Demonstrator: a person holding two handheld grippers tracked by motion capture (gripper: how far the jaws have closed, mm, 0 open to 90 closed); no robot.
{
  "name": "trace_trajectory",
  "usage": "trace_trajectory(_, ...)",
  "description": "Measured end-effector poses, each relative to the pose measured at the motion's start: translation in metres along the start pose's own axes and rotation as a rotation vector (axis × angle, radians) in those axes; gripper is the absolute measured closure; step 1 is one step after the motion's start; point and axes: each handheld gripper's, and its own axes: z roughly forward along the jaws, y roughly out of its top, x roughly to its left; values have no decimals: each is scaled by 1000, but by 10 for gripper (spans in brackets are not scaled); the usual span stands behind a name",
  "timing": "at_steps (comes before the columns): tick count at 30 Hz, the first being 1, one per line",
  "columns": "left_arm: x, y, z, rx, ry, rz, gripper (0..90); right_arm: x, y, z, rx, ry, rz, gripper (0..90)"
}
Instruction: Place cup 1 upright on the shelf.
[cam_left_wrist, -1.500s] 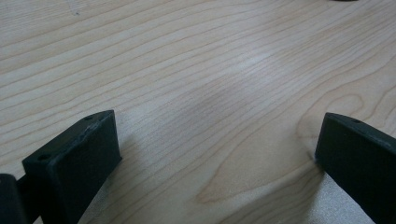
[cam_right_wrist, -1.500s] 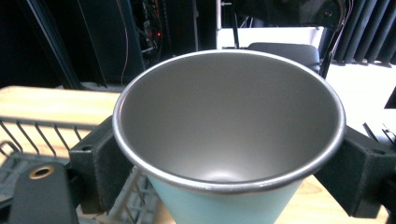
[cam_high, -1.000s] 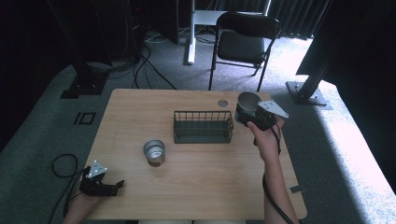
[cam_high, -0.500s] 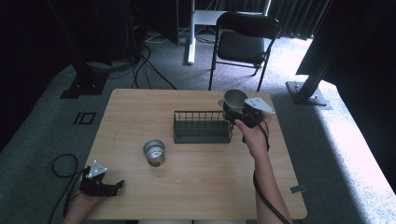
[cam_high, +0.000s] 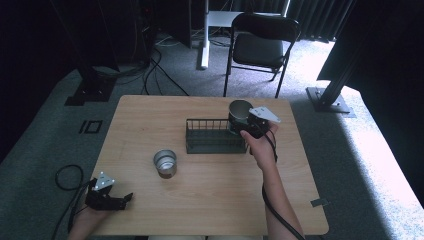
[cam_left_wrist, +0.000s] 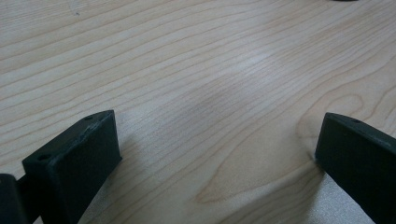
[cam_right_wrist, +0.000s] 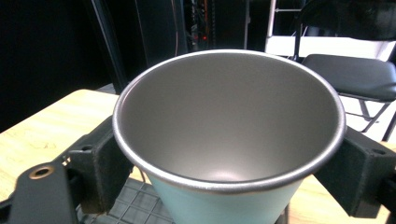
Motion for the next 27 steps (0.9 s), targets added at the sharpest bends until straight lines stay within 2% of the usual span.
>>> trace_trajectory(27,0,0,0,-1,0,0,4,9,-35,26,66,-5,-3,129)
